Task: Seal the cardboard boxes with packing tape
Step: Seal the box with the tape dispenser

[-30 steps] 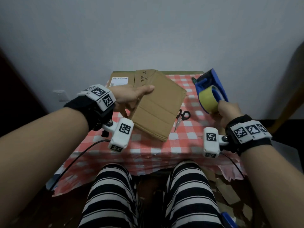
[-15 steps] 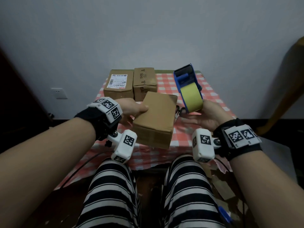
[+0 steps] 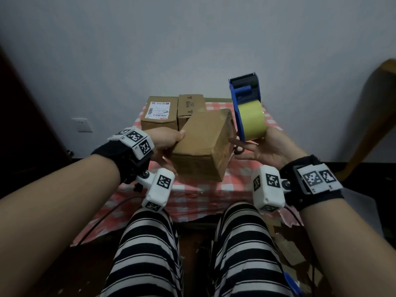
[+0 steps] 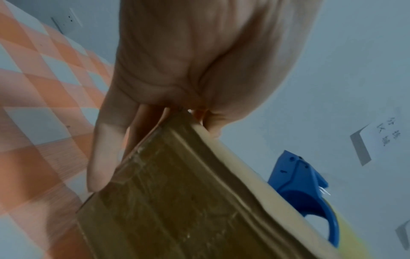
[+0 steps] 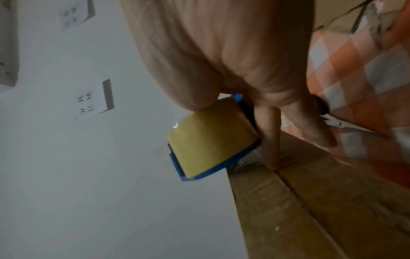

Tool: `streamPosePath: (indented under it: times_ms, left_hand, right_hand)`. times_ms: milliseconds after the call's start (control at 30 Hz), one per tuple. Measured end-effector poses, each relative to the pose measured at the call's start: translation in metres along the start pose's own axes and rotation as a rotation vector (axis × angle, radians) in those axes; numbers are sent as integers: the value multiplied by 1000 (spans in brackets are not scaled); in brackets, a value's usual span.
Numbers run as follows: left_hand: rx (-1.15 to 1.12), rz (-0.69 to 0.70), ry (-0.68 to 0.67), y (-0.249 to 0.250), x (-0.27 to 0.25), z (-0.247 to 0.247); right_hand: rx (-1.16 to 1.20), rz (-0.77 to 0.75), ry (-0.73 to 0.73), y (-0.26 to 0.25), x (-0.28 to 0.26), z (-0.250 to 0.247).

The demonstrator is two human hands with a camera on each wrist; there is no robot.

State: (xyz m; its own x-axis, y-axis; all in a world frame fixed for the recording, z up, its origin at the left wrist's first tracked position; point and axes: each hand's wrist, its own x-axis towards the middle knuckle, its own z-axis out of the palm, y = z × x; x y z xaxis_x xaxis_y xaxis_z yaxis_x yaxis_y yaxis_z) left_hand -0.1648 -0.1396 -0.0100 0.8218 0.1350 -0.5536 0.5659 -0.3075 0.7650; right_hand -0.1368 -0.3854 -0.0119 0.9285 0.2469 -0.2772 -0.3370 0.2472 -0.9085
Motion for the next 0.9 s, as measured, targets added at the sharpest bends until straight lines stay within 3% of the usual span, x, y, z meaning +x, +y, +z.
streamPosePath:
  times_ms: [200, 300, 433, 533, 733, 900]
  left_hand:
    - [-96, 9, -17, 2, -8, -6]
    - [-84, -8, -98, -1, -8, -8]
    - [-75, -26, -124, -3, -9, -10]
    - [-92, -18, -131, -6, -5, -10]
    - [-175, -6, -76, -10, 5, -6]
    - [-195, 116, -175, -7, -7, -8]
  right_hand:
    - [22, -123, 52, -10, -13, 4]
    - [95, -184, 52, -11, -13, 6]
    - [133, -236, 156, -14, -7, 5]
    - [168, -217, 240, -11, 2, 0]
    - [165, -183, 276, 0, 17, 0]
    - [143, -146, 345, 8, 28, 3]
